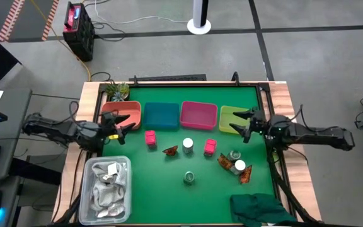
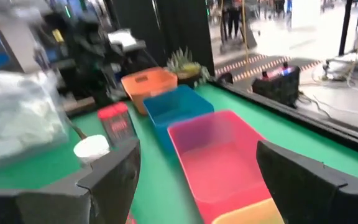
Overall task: Sort spices by type
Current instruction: Put the left white seasoning bottle into the red bin
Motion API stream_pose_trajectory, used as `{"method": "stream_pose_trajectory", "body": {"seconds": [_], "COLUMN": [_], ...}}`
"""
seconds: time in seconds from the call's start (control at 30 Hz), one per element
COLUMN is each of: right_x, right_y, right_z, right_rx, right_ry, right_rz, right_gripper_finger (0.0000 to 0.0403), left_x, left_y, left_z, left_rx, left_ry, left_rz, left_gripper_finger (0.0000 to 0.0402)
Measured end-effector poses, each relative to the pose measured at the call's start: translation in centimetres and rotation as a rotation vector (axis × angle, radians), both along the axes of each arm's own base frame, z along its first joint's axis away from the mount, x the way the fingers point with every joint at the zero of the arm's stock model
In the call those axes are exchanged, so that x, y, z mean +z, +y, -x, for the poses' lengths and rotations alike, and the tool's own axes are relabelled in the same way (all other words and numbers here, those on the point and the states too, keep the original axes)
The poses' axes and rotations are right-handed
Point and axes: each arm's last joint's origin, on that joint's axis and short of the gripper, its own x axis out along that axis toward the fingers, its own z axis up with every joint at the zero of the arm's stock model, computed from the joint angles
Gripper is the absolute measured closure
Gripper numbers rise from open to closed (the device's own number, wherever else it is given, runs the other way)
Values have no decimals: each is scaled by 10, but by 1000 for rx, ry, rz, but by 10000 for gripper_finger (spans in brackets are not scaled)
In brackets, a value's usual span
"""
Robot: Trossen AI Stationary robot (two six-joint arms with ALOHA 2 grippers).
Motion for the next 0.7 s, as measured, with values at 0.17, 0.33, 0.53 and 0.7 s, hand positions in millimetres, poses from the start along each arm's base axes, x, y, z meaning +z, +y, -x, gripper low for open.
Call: {"method": "stream_pose_trajectory", "body": {"seconds": [0.17,0.33,0.53,0.7], "right_x": [20,42,66,86], "right_y": [-2,-4,5,19], "right_z": [-22,-56,-104,-148], "right_rx": [11,57,190,307], "right_ry": [130,338,598,706], "right_rz": [40,101,195,249], "right_gripper_finger": [58,58,52,33], "left_x": [20,45,56,49], "left_y": [1,2,3,3], "left_z": [-3,-13,-35,-50], "left_rx": [-32,9,63,73], "left_ry": [50,118,222,304], "left_rz": [-30,-109,-172,-185], "left_gripper_finger": [146,146,146,146]}}
